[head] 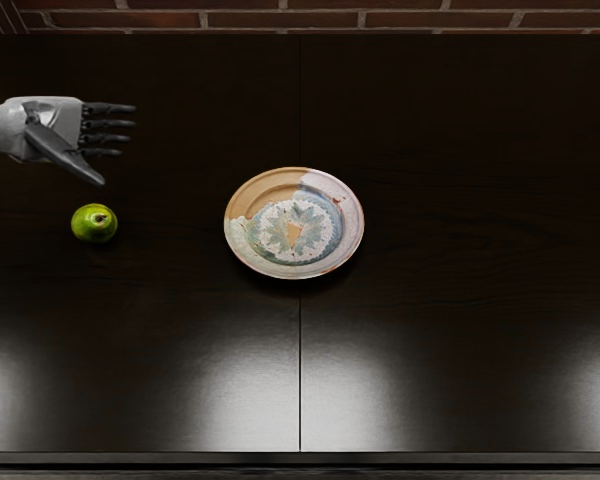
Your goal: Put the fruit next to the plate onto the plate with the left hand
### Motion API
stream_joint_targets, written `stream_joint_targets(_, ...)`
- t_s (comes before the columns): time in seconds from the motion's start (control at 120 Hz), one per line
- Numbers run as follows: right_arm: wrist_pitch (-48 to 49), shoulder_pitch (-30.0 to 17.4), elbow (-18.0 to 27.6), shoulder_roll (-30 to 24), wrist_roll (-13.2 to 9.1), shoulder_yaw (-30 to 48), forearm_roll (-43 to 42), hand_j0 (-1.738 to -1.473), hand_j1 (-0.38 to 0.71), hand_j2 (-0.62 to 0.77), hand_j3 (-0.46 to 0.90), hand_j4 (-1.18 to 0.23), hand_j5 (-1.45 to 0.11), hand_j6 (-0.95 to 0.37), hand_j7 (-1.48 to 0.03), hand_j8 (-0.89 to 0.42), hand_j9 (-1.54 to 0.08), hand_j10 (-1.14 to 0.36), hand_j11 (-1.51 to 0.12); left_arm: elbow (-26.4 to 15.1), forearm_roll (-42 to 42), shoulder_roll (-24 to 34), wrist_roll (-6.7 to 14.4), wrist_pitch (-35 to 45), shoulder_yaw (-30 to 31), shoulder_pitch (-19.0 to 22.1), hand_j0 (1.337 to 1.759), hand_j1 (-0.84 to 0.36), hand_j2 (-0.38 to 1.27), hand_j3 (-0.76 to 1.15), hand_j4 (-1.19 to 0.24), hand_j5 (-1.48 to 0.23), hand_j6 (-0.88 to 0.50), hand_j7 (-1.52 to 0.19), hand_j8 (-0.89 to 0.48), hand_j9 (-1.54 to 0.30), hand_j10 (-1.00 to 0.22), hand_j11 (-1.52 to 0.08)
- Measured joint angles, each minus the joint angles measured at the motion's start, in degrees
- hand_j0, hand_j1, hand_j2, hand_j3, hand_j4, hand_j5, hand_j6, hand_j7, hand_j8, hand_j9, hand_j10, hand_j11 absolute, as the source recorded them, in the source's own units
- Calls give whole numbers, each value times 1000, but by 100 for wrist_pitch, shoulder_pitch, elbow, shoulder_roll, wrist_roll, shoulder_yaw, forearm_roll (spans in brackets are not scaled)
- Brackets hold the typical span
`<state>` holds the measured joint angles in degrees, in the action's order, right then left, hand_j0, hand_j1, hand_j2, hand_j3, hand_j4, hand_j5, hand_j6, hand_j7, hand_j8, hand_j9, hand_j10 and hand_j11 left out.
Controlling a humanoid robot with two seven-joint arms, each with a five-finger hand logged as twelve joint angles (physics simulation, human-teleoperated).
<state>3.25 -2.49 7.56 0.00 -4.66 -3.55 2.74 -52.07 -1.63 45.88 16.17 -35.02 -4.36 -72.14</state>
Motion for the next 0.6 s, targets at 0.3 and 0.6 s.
stream_joint_targets(0.3,0,-21,-11,0,-9,-2,-2,-1658,-320,-5,0,-24,-31,-24,-31,-24,-31,-24,-31,-26,274,-44,-8,0,-9,34,1658,349,0,0,0,0,0,0,0,0,0,0)
stream_joint_targets(0.6,0,-32,-9,0,-17,-5,-2,-1658,-320,-5,0,-24,-31,-24,-31,-24,-31,-24,-31,24,1100,-152,-483,0,-541,91,1658,349,0,0,-1,0,-1,0,-1,0,0,0)
